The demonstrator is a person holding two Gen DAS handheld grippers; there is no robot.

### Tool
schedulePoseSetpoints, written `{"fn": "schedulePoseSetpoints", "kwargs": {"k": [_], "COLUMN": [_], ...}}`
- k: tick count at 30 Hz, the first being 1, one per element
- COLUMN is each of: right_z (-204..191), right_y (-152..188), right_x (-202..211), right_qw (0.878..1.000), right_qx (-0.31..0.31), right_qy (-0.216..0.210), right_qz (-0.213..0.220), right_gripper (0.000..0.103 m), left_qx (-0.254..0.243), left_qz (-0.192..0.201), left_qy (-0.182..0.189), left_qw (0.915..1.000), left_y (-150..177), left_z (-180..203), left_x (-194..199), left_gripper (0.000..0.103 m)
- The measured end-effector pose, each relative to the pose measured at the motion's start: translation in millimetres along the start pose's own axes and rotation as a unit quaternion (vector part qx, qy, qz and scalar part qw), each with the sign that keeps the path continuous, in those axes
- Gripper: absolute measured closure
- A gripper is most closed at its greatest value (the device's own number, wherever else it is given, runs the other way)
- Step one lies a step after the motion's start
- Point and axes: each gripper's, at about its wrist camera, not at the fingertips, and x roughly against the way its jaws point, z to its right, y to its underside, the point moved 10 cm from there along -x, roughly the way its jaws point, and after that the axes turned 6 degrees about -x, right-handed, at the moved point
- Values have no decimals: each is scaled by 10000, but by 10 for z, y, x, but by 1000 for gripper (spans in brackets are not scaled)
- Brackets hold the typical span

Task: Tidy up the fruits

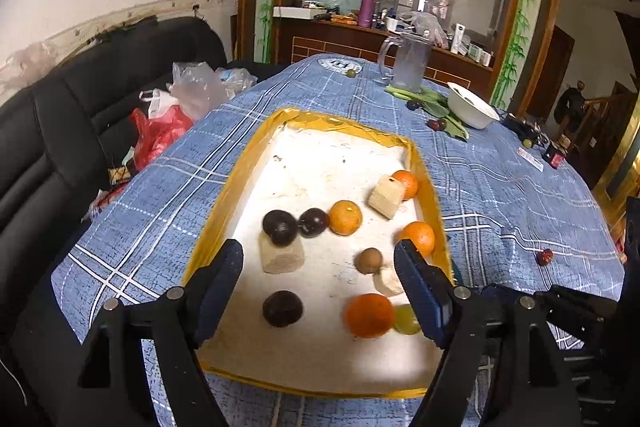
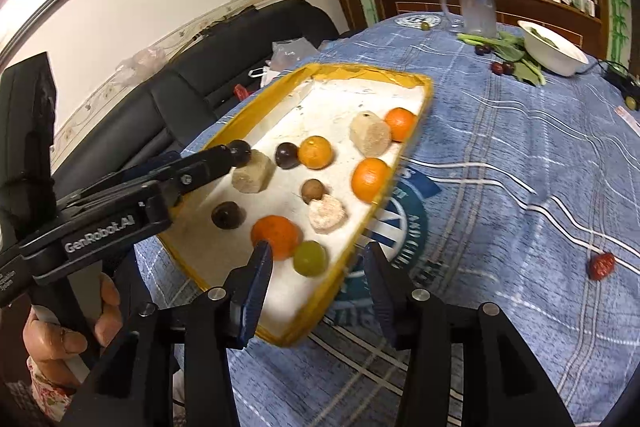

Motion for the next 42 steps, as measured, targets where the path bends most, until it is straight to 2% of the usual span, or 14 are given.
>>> {"fn": "schedulePoseSetpoints", "kwargs": {"k": [5,7,9,22,28,32,34,36,37,39,42], "right_z": [220,313,384,679,819,969,1093,1272,1333,1559,1836], "right_y": [-11,-25,-30,28,40,-20,-137,-316,-387,-596,-868], "right_x": [175,268,350,749,1038,1415,1744,2188,2357,2870,3451], "right_qw": [9996,9991,9986,9953,9923,9878,9821,9703,9652,9475,9245], "right_qx": [-218,-326,-412,-683,-770,-748,-621,-492,-469,-494,-585], "right_qy": [123,151,172,298,428,705,1051,1541,1702,2135,2605], "right_qz": [126,209,282,620,869,1168,1438,1800,1930,2327,2720], "right_gripper": [51,50,49,48,48,48,49,48,44,34,34], "left_qx": [-385,-517,-622,-1046,-1174,-1178,-1215,-1264,-1295,-1368,-1460], "left_qz": [144,231,329,461,557,630,747,859,929,1036,1108], "left_qy": [-136,-196,-240,-302,-237,46,183,320,414,586,900], "left_qw": [9991,9982,9972,9930,9912,9910,9896,9877,9863,9834,9789], "left_y": [-48,-75,-95,-116,-121,-198,-313,-447,-539,-704,-982], "left_z": [211,283,352,664,798,913,973,1044,1095,1192,1371], "left_x": [131,201,276,491,659,823,949,1049,1107,1185,1267], "left_gripper": [25,18,17,17,17,17,17,16,16,13,13]}}
